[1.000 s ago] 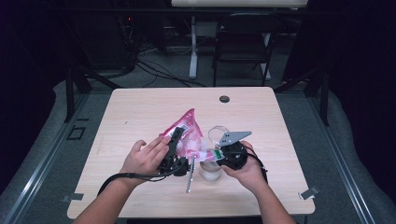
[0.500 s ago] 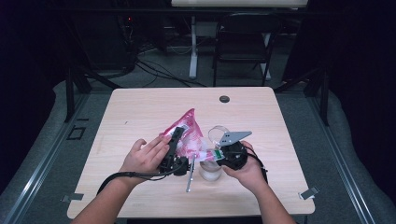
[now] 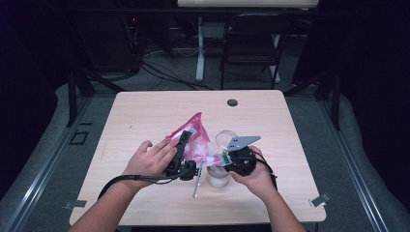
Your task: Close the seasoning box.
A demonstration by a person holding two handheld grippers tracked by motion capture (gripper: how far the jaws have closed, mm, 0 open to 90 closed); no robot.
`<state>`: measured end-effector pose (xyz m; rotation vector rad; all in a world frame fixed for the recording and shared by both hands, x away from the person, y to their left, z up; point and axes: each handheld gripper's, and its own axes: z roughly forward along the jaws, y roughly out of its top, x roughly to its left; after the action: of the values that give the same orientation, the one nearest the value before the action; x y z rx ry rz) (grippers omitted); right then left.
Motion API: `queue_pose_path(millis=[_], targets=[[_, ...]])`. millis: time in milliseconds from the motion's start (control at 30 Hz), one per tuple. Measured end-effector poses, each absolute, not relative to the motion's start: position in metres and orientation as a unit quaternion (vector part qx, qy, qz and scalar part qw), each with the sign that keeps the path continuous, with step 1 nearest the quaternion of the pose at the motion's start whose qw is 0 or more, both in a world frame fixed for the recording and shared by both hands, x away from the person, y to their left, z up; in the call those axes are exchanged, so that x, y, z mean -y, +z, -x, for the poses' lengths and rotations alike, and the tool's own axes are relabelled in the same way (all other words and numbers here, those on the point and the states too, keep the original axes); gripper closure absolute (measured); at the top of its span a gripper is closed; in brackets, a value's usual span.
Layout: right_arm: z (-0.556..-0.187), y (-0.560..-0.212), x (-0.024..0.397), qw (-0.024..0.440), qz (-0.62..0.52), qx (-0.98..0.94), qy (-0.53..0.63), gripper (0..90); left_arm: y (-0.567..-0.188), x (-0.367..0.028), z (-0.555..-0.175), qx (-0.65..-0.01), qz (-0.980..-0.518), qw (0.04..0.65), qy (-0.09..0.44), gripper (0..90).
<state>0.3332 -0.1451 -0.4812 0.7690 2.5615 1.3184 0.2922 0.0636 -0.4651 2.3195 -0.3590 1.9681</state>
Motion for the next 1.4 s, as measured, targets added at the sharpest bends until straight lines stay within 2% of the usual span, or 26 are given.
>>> queue_pose_path(millis=[1400], targets=[[-0.3338,-0.4813,0.1464,0.077,-0.259,-0.855,0.442,90.0,-0.4581,-0.0577,-0.2924,0.135,-0.755,0.026,0.641,64.5]])
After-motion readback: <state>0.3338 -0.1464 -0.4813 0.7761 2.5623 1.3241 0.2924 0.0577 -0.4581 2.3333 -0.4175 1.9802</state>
